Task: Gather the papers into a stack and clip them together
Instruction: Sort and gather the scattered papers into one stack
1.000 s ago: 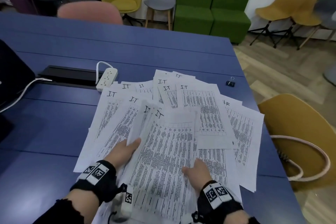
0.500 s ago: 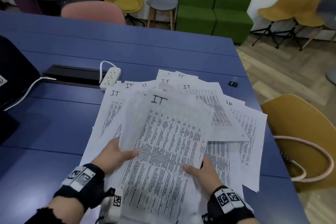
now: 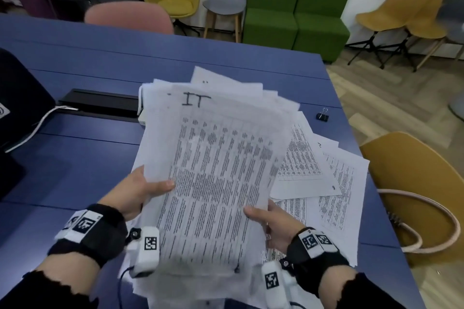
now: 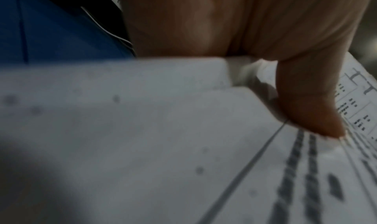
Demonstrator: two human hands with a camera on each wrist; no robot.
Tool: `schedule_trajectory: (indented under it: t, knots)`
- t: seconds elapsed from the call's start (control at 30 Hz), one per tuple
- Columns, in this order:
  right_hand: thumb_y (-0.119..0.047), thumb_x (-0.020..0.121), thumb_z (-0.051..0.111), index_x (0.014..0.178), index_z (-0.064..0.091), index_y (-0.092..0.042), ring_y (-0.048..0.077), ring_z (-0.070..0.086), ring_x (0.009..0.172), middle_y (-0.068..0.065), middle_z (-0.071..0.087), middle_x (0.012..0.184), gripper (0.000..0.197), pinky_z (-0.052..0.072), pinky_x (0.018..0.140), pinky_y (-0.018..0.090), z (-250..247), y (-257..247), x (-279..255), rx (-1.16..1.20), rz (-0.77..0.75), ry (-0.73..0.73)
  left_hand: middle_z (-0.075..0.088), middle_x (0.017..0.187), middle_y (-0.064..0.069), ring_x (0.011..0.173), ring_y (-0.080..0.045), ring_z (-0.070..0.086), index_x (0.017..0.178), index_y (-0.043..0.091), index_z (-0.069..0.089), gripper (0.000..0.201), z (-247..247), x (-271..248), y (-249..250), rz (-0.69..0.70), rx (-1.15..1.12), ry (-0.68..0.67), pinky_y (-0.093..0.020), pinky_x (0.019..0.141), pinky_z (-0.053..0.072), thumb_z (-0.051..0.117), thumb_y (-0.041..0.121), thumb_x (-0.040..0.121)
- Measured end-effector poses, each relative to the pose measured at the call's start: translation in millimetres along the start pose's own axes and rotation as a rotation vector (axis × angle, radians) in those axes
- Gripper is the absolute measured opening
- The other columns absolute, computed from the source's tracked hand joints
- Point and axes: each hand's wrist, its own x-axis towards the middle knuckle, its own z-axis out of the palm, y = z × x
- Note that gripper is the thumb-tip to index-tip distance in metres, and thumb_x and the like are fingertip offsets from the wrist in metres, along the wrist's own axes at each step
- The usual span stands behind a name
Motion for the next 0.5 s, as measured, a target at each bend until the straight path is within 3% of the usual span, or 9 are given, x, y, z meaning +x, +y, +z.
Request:
schedule_trajectory:
  t: [0.07,0.13,0.2,0.3,0.37,0.43,0.5]
  knots:
    - [-0.041,0.057,0.086,0.142,0.029,-0.028,0.028,0.049,0.122,0.004,0.055,0.132,0.103,0.043,0.097,0.053,-0.3,-4.7,-1.6,-0.064,0.027,0.03,0.072,0.112,-0.013,0.106,-0.027,0.068,0.12,0.001,0.06,0.105,-7.3,1.0,13.9,0.057,-0.038,0.051,-0.037,0.092,0.054,0.098,0.039,0.029]
    - [-0.04,0.061,0.079,0.13,0.037,-0.028,0.028,0.052,0.114,0.001,0.057,0.122,0.082,0.041,0.097,0.051,-1.8,-6.8,-1.8,-0.077,0.047,0.01,0.074,0.108,-0.013,0.109,-0.03,0.065,0.115,0.001,0.062,0.082,-15.9,5.0,23.0,0.075,-0.069,0.098,-0.042,0.1,0.048,0.094,0.025,0.043]
    - [-0.037,0.067,0.075,0.113,0.05,-0.023,0.026,0.058,0.105,0.0,0.063,0.114,0.054,0.044,0.097,0.05,1.4,-12.7,-3.9,-0.071,0.02,-0.058,0.073,0.108,-0.014,0.114,-0.034,0.062,0.115,-0.001,0.062,0.058,-18.9,7.8,28.3,0.054,-0.099,0.108,-0.046,0.105,0.042,0.078,0.009,0.06]
    - [-0.026,0.076,0.072,0.11,0.06,-0.012,0.024,0.07,0.094,0.008,0.074,0.102,0.039,0.056,0.083,0.041,4.2,-20.8,-1.1,0.052,-0.058,-0.126,0.069,0.118,-0.018,0.114,-0.033,0.064,0.122,-0.003,0.059,0.076,-12.3,14.9,23.6,-0.015,-0.103,0.031,-0.046,0.104,0.046,0.089,0.013,0.054]
    - [-0.016,0.084,0.064,0.107,0.061,-0.004,0.023,0.073,0.084,0.011,0.075,0.094,0.026,0.059,0.071,0.035,5.8,-26.5,-1.5,0.159,-0.064,-0.115,0.069,0.12,-0.014,0.115,-0.029,0.064,0.124,0.0,0.059,0.066,-2.1,21.1,11.6,-0.058,-0.042,0.025,-0.043,0.105,0.045,0.086,0.009,0.064]
    - [-0.015,0.08,0.066,0.111,0.061,-0.002,0.024,0.072,0.09,0.012,0.074,0.101,0.035,0.058,0.074,0.036,5.0,-27.2,-0.1,0.14,-0.077,-0.08,0.07,0.118,-0.01,0.114,-0.026,0.065,0.124,0.004,0.061,0.048,6.7,26.7,-4.4,-0.119,0.032,0.049,-0.045,0.107,0.042,0.073,-0.001,0.077]
    - [-0.015,0.078,0.07,0.12,0.057,-0.003,0.022,0.068,0.099,0.011,0.07,0.111,0.045,0.053,0.084,0.035,2.2,-22.5,2.4,0.015,-0.085,-0.003,0.072,0.116,-0.009,0.111,-0.026,0.065,0.12,0.006,0.062,0.042,11.1,32.2,-25.4,-0.198,0.089,0.061,-0.047,0.108,0.041,0.071,-0.003,0.08]
